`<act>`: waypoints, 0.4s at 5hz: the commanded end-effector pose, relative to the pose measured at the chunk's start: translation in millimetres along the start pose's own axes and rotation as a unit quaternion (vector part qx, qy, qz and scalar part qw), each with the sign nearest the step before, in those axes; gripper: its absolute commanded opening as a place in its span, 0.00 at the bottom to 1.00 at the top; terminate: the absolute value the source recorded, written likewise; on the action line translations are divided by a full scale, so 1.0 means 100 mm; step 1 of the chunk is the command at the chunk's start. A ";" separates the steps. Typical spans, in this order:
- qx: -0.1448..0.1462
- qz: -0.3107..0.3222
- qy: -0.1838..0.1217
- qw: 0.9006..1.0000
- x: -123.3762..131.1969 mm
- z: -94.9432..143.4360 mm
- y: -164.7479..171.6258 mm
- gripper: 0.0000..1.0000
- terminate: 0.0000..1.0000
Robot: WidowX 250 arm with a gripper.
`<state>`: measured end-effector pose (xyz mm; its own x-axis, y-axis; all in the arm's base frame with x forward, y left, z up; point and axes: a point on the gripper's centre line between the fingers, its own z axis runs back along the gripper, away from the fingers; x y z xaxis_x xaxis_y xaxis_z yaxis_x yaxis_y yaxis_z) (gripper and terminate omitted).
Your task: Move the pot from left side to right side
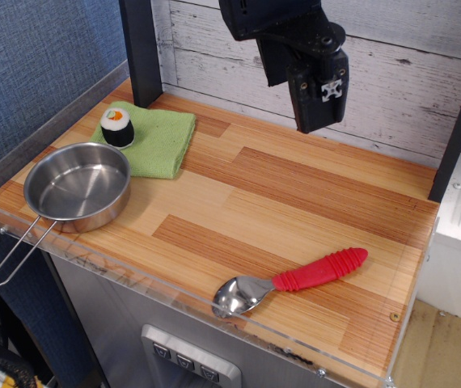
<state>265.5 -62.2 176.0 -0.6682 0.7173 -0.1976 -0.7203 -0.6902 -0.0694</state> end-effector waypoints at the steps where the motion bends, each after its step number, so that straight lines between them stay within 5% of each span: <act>1: 0.000 0.000 0.000 1.000 0.00 0.00 0.00 1.00 0.00; 2: -0.019 0.059 -0.006 0.998 0.23 -0.07 -0.05 1.00 0.00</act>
<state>252.0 -40.2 152.6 -0.7641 0.6251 -0.1594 -0.6249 -0.7786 -0.0582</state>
